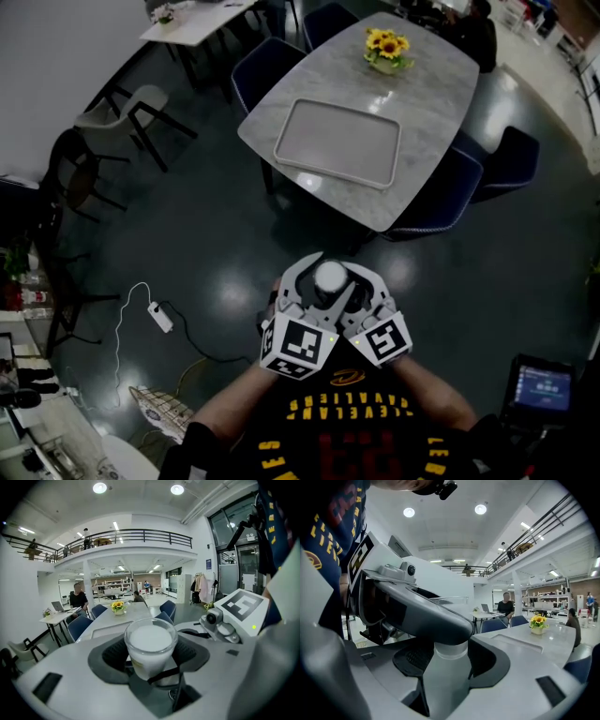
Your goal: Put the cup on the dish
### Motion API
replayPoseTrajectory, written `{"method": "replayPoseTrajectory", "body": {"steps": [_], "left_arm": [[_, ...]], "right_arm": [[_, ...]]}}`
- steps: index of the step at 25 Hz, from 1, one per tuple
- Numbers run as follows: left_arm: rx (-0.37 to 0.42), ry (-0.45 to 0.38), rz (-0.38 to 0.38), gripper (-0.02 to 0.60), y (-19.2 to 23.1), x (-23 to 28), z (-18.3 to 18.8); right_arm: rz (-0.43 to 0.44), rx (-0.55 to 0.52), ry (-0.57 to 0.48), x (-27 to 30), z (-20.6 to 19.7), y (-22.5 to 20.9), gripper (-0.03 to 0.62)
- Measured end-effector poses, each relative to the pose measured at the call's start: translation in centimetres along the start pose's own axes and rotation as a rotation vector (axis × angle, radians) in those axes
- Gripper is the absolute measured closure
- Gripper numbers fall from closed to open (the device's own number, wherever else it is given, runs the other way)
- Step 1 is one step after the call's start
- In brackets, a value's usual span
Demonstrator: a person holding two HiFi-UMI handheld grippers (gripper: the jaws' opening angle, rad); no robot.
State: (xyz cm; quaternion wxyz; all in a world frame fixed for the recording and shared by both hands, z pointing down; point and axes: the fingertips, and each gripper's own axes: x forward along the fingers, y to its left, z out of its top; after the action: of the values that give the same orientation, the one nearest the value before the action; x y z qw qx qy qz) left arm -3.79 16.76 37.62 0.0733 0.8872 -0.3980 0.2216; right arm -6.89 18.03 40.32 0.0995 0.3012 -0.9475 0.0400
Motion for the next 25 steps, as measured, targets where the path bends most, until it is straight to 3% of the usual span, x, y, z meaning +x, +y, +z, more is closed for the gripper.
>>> {"method": "replayPoseTrajectory", "body": {"steps": [5, 16, 25], "left_arm": [[-0.006, -0.029, 0.037, 0.319, 0.9, 3.7, 2.5], [0.063, -0.095, 0.026, 0.319, 2.7, 8.3, 6.6], [0.105, -0.047, -0.06, 0.319, 6.2, 12.8, 8.9]], "right_arm": [[0.024, -0.016, -0.034, 0.2, 0.8, -4.4, 0.365], [0.065, -0.093, -0.063, 0.8, 2.5, -10.7, 0.365], [0.088, -0.011, -0.039, 3.4, 3.5, -16.3, 0.367]]}}
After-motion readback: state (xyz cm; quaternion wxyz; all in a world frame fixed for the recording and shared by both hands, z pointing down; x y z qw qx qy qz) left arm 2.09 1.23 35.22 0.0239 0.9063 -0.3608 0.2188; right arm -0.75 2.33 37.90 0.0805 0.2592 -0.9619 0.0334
